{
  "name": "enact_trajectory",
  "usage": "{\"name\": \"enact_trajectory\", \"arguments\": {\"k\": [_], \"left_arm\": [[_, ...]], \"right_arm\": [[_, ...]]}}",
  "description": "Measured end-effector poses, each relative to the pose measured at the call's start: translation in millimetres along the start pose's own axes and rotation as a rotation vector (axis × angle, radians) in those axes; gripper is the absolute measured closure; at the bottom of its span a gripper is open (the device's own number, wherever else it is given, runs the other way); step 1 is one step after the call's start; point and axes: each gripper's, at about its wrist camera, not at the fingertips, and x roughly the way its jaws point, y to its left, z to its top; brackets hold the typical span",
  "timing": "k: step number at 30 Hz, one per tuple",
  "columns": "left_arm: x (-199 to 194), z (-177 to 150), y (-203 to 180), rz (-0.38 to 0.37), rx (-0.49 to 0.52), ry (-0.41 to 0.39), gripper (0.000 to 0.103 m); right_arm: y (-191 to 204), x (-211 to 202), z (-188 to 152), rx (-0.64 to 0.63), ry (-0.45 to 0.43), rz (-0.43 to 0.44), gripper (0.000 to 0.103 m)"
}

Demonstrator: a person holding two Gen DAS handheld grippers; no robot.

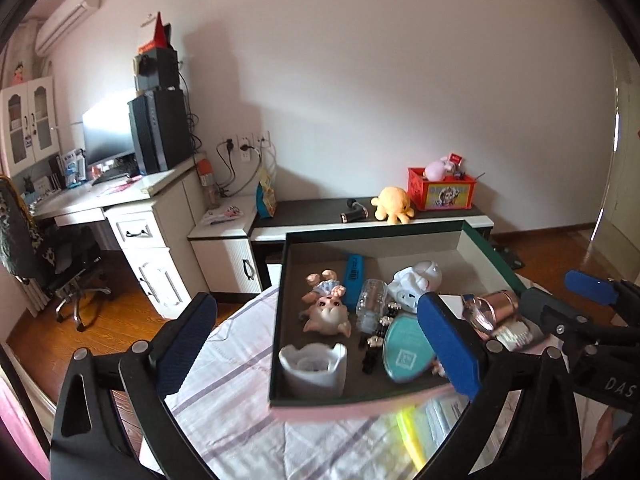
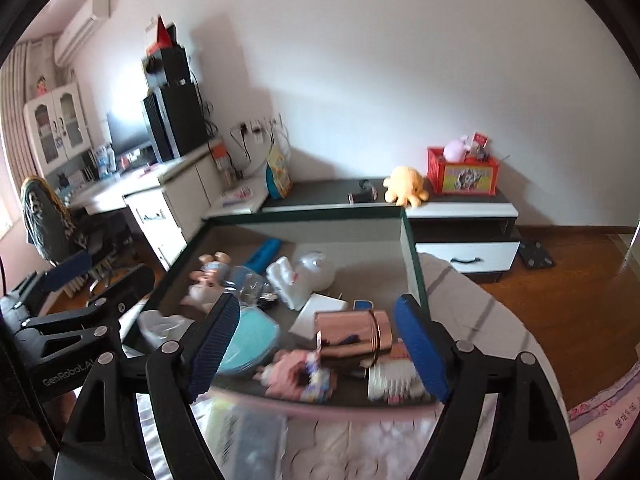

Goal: Organize rigid objects
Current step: 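Withdraw both tools from the pink box back over the bed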

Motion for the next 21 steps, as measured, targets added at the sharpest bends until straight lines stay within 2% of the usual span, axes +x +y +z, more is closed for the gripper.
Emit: {"name": "enact_trajectory", "arguments": {"k": [5,8,12,18,21], "left_arm": [[-64.9,-15.2,3.6,0.012,-0.006,-0.073,0.000],[-100.2,-27.8,5.3,-0.009,-0.025,-0.089,0.000],[-137.6,-44.9,6.8,-0.015,-0.043,-0.097,0.000],[-181.1,-72.2,7.9,0.005,-0.054,-0.100,0.000],[-193.5,-80.0,6.3,0.006,-0.049,-0.095,0.000]], "right_arm": [[13.6,-60.9,-16.4,-0.005,-0.079,0.030,0.019],[24.8,-92.2,-26.3,-0.028,-0.125,0.009,0.015],[37.9,-132.0,-44.0,-0.057,-0.185,-0.016,0.000],[56.0,-178.8,-72.2,-0.077,-0.240,-0.034,0.000],[58.6,-194.2,-85.5,-0.070,-0.245,-0.014,0.000]]}}
